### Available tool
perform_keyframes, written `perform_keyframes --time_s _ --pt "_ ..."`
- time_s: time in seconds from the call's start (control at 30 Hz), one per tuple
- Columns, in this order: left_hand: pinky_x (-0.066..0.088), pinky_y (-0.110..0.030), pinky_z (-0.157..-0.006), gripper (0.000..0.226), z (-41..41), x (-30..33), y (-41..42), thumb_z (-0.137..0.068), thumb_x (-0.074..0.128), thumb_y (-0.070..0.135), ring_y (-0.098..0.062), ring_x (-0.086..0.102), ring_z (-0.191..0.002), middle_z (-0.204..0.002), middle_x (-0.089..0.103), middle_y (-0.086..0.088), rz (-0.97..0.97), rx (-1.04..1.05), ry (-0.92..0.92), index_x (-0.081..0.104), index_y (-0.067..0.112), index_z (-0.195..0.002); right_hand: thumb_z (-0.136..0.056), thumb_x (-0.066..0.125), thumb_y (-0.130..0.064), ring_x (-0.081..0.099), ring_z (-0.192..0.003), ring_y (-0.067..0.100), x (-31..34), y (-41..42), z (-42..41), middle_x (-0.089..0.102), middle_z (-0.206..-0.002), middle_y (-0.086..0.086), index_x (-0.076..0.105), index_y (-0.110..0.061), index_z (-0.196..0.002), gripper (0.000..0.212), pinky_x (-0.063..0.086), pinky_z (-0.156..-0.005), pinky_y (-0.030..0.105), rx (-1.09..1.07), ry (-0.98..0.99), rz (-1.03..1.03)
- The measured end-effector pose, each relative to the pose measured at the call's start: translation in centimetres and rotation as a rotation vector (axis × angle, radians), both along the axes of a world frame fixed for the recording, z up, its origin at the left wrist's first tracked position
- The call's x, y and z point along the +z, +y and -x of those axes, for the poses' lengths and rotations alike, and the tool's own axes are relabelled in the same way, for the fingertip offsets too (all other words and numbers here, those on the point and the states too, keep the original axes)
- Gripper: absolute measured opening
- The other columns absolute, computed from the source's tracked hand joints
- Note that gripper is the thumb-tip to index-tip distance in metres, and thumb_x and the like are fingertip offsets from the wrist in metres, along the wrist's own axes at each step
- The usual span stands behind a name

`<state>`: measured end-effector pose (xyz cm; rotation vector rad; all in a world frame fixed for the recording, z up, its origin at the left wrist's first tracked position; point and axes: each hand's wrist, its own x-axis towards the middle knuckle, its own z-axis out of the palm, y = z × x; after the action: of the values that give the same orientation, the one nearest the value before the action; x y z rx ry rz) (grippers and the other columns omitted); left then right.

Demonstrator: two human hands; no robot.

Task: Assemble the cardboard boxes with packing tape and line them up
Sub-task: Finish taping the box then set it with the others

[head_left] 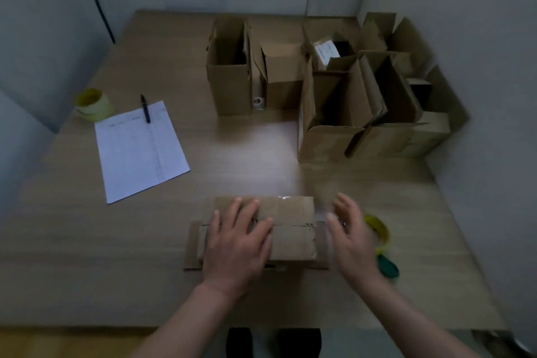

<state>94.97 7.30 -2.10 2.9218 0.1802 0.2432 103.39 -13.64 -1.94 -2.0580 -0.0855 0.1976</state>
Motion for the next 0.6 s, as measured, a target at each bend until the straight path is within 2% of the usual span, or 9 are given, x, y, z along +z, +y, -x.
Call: perform_keyframes --time_s 0.13,0.17,0.23,0.27,0.33,0.4,0.47,0.5,0.6 --pt "0.039 -0.057 -0.102 0.030 -0.1 -0.1 -0.1 -0.090 0.045 0.045 -0.032 0.044 -0.134 -0.138 0.054 -0.001 -0.007 -0.018 -0.029 0.066 0.034 -0.108 -0.072 0.068 -0.042 0.045 -0.132 0.032 -3.2 -10.8 -2.6 0.055 -0.139 0.003 0.063 -0.029 -0.124 0.054 0.042 -0.104 0.046 0.381 -0.147 0.886" --pt "0.039 -0.056 -0.102 0.029 0.0 -0.1 -0.1 -0.090 0.046 0.044 -0.032 0.045 -0.133 -0.138 0.054 -0.001 -0.004 -0.011 -0.037 0.067 0.033 -0.108 -0.068 0.069 -0.043 0.041 -0.136 0.036 -3.7 -12.2 -2.9 0.052 -0.143 0.005 0.065 -0.032 -0.120 0.053 0.042 -0.103 0.049 0.469 -0.099 1.034" --pt "0.040 -0.056 -0.102 0.029 0.0 -0.2 -0.1 -0.090 0.047 0.044 -0.031 0.045 -0.133 -0.137 0.055 -0.001 0.000 -0.003 -0.051 0.067 0.033 -0.107 -0.063 0.081 -0.040 0.044 -0.132 0.041 -4.7 -13.7 -3.6 0.055 -0.140 0.008 0.068 -0.035 -0.107 0.046 0.047 -0.094 0.052 0.541 -0.068 1.073" --pt "0.040 -0.055 -0.102 0.028 0.0 -0.2 -0.1 -0.090 0.047 0.044 -0.031 0.045 -0.133 -0.137 0.054 -0.001 0.002 -0.006 -0.057 0.066 0.034 -0.107 -0.064 0.085 -0.037 0.047 -0.130 0.043 -4.8 -13.8 -4.0 0.057 -0.138 0.009 0.069 -0.034 -0.103 0.041 0.049 -0.091 0.052 0.554 -0.130 1.036" --pt "0.039 -0.055 -0.103 0.028 -0.1 -0.2 -0.1 -0.090 0.046 0.045 -0.030 0.044 -0.133 -0.138 0.054 0.001 0.006 -0.009 -0.067 0.066 0.035 -0.108 -0.077 0.081 -0.030 0.045 -0.133 0.039 -3.9 -12.9 -4.9 0.054 -0.143 0.007 0.069 -0.030 -0.109 0.034 0.045 -0.101 0.050 0.519 -0.229 0.868" --pt "0.040 -0.055 -0.102 0.028 0.0 -0.2 -0.1 -0.090 0.046 0.045 -0.029 0.044 -0.133 -0.137 0.055 0.001 0.006 -0.003 -0.073 0.066 0.035 -0.107 -0.087 0.072 -0.025 0.050 -0.129 0.020 -1.2 -11.4 -5.6 0.054 -0.138 -0.011 0.068 -0.027 -0.111 0.024 0.038 -0.106 0.036 0.450 -0.162 0.567" --pt "0.041 -0.055 -0.102 0.027 -0.1 -0.4 -0.1 -0.089 0.047 0.046 -0.028 0.044 -0.132 -0.136 0.055 0.002 0.006 0.000 -0.085 0.065 0.036 -0.106 -0.088 0.063 -0.030 0.059 -0.092 0.000 2.5 -8.6 -5.3 0.065 -0.101 -0.028 0.064 -0.034 -0.090 0.005 0.047 -0.082 0.032 0.385 -0.045 0.209" --pt "0.041 -0.055 -0.102 0.026 -0.1 -0.4 0.0 -0.089 0.047 0.047 -0.027 0.045 -0.132 -0.136 0.055 0.002 0.009 0.004 -0.091 0.064 0.037 -0.105 -0.084 0.060 -0.035 0.058 -0.078 0.006 4.1 -6.8 -4.8 0.066 -0.085 -0.018 0.062 -0.029 -0.083 0.005 0.045 -0.069 0.037 0.378 0.000 0.023" --pt "0.043 -0.054 -0.100 0.023 0.0 -0.1 0.0 -0.087 0.048 0.049 -0.026 0.047 -0.131 -0.133 0.057 0.004 0.036 0.006 -0.096 0.060 0.037 -0.103 -0.078 0.057 -0.036 0.059 -0.082 0.032 6.9 -1.5 -2.5 0.065 -0.084 0.016 0.064 -0.008 -0.086 0.030 0.046 -0.073 0.040 0.428 0.013 -0.372"
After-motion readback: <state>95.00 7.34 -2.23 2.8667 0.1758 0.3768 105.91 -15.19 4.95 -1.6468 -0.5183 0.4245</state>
